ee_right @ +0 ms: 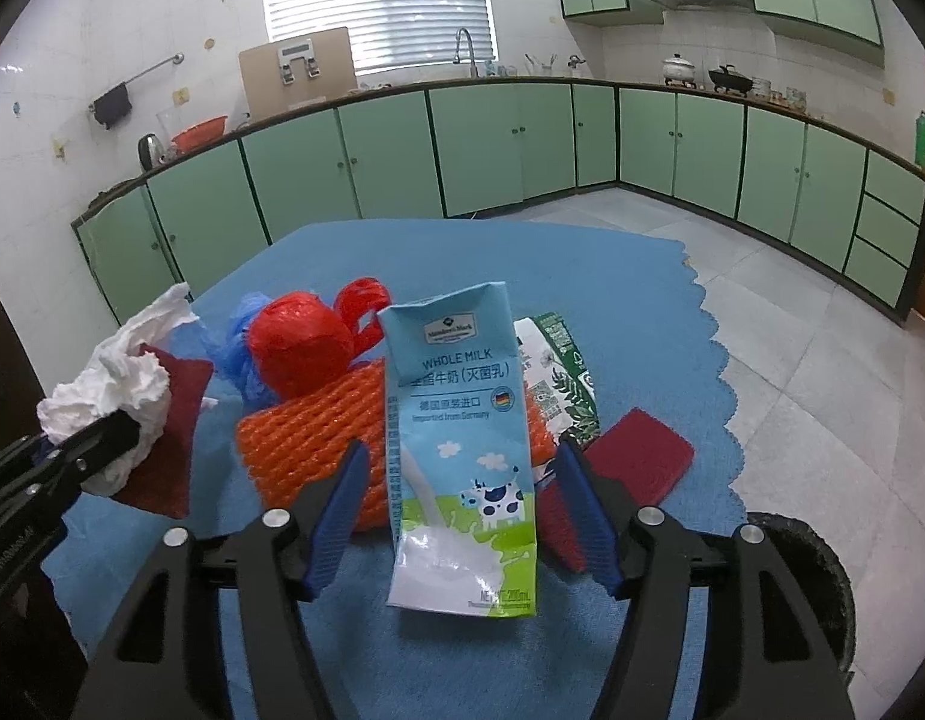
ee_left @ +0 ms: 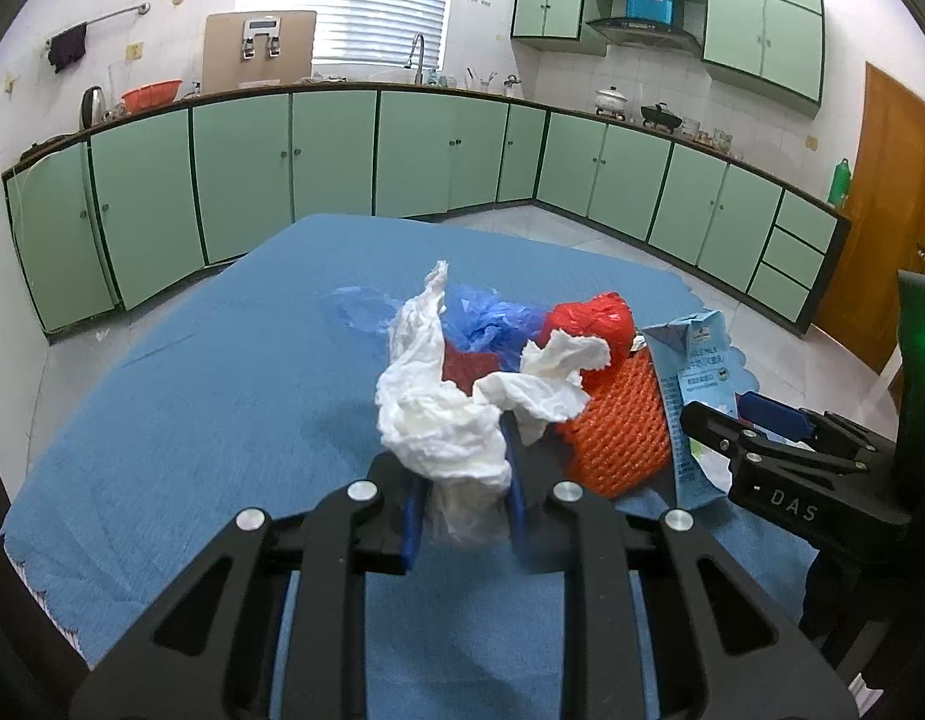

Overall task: Collect trash
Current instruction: 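Lift the white plastic bag with the left tool while the right tool grasps the milk carton, then carry the white bag and milk carton over the black bin with both tools, then open both tools to drop the white bag and milk carton into the bin, then return to the table and close the left tool on the red sponge, then hold the red sponge in the left tool while the right tool grasps the orange mesh net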

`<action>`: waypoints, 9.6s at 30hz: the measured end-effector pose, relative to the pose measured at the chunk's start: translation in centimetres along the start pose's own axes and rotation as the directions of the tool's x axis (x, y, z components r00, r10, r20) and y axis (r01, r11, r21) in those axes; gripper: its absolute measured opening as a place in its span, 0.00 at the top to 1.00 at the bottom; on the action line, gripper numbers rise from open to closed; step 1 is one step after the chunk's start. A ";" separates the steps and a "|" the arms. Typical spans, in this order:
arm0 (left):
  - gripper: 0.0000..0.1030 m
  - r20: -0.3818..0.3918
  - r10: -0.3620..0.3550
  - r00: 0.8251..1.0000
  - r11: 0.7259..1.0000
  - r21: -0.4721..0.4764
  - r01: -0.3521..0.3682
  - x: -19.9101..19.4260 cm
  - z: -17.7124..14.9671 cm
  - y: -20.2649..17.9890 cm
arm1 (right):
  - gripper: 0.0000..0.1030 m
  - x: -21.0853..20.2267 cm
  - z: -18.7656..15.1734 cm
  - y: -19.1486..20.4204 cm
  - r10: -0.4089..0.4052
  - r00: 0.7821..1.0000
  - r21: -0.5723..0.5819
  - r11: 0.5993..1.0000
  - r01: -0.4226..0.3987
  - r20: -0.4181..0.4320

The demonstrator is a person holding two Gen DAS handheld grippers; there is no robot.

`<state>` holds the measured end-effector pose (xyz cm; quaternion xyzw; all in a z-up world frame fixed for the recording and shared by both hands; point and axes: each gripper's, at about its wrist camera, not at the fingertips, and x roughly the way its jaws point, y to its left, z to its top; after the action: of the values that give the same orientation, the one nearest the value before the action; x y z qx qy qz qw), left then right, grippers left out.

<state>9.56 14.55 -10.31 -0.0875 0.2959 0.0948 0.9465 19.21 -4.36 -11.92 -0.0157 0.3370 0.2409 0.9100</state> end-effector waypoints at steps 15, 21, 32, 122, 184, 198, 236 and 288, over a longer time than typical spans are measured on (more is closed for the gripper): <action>0.80 -0.009 -0.006 1.000 1.000 0.005 0.006 0.8 0.6 0.3 | 0.56 1.0 0.4 0.2 0.019 1.000 -0.029 0.999 -0.020 -0.022; 0.80 0.007 -0.004 1.000 1.000 0.013 0.004 0.3 0.9 0.0 | 0.56 -0.4 0.8 0.3 0.049 0.999 -0.023 0.999 -0.049 0.000; 0.85 0.043 -0.022 0.999 1.000 0.020 0.022 -1.0 0.9 -0.7 | 0.56 -3.4 1.9 -0.2 0.093 0.994 0.003 0.996 -0.094 0.048; 0.39 -0.166 -0.471 0.866 0.821 0.277 0.500 5.3 -3.6 -27.1 | 0.20 -15.6 -8.0 -24.6 -0.355 0.935 0.389 0.862 0.324 0.008; 0.36 -0.188 0.009 0.982 1.000 0.028 -0.004 6.3 -1.3 0.7 | 0.06 -6.0 -1.7 -3.0 -0.113 0.990 0.094 0.990 0.106 0.078; 0.59 -0.137 0.018 0.990 1.000 0.022 -0.015 5.0 -1.1 1.6 | 0.06 -3.4 -0.8 0.1 -0.066 0.997 0.023 0.998 0.065 0.035; 0.59 -0.056 0.056 0.997 0.998 -0.024 -0.057 2.3 2.0 4.4 | 0.95 4.4 -0.4 3.8 0.075 0.988 0.001 0.997 -0.076 -0.134; 0.59 0.009 -0.041 0.999 0.999 0.021 0.041 -1.2 3.3 0.9 | 0.83 -5.4 1.2 1.8 0.098 0.995 -0.026 0.995 -0.098 0.021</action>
<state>10.13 16.01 -7.08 -0.0833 0.2904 0.0725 0.9505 15.54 -4.87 -7.38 -0.0077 0.3240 0.2896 0.9006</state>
